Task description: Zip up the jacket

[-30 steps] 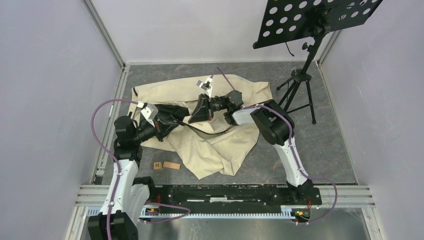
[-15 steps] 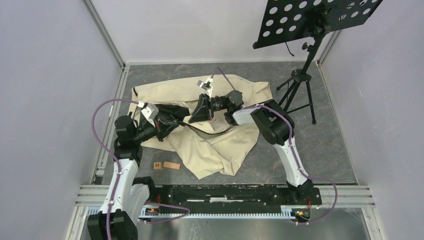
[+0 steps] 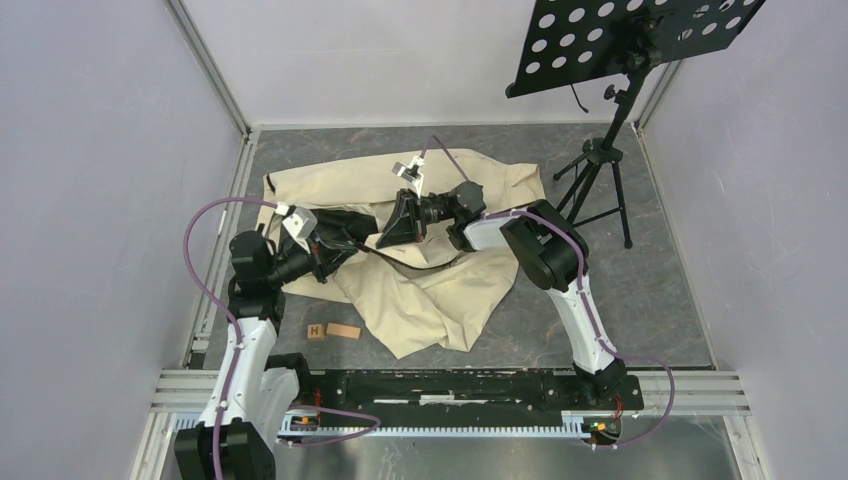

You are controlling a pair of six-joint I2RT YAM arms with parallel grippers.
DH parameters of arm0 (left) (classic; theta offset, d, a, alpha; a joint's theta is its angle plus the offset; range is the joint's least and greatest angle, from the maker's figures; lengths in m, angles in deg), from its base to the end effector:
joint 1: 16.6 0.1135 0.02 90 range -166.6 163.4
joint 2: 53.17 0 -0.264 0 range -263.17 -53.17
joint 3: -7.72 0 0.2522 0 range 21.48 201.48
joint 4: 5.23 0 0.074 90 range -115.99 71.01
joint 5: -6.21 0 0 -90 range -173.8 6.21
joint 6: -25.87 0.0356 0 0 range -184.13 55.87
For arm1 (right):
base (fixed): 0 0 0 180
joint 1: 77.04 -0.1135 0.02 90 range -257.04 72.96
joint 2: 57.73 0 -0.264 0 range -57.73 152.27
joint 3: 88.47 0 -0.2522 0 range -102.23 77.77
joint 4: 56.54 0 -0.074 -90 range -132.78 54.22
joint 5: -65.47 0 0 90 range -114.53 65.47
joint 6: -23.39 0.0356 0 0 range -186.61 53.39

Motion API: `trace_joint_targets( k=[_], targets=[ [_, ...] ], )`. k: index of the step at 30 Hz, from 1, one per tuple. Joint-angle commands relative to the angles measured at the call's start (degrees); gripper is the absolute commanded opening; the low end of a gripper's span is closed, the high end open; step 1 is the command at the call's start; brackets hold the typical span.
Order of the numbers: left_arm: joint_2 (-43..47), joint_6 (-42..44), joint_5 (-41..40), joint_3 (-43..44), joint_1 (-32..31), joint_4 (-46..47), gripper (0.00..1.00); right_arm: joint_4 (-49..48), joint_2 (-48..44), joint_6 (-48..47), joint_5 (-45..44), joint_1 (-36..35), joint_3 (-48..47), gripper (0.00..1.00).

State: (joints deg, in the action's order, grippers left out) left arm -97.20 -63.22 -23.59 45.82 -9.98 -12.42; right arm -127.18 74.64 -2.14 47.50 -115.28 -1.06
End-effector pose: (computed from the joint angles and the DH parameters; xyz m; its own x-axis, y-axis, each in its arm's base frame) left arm 0.1728 -0.0110 0.2501 -0.2130 -0.0168 -0.9769 0.7857 0.5914 -0.1815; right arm 0.3440 0.3142 0.1908 -0.5774 -0.1006 -0.8102 -0.7222 -0.3999 0.5643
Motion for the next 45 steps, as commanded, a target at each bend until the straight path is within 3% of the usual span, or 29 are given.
trace_joint_targets(
  k=[1,45],
  targets=[
    [0.51,1.53,1.10,0.78,-0.28,2.31,0.02,-27.57,-0.92,-0.35,1.10,-0.26,-0.71,0.00],
    [-0.41,2.11,0.90,1.06,-0.83,1.17,0.02,-27.61,-4.56,-3.37,-0.59,0.18,3.15,0.00]
  ],
)
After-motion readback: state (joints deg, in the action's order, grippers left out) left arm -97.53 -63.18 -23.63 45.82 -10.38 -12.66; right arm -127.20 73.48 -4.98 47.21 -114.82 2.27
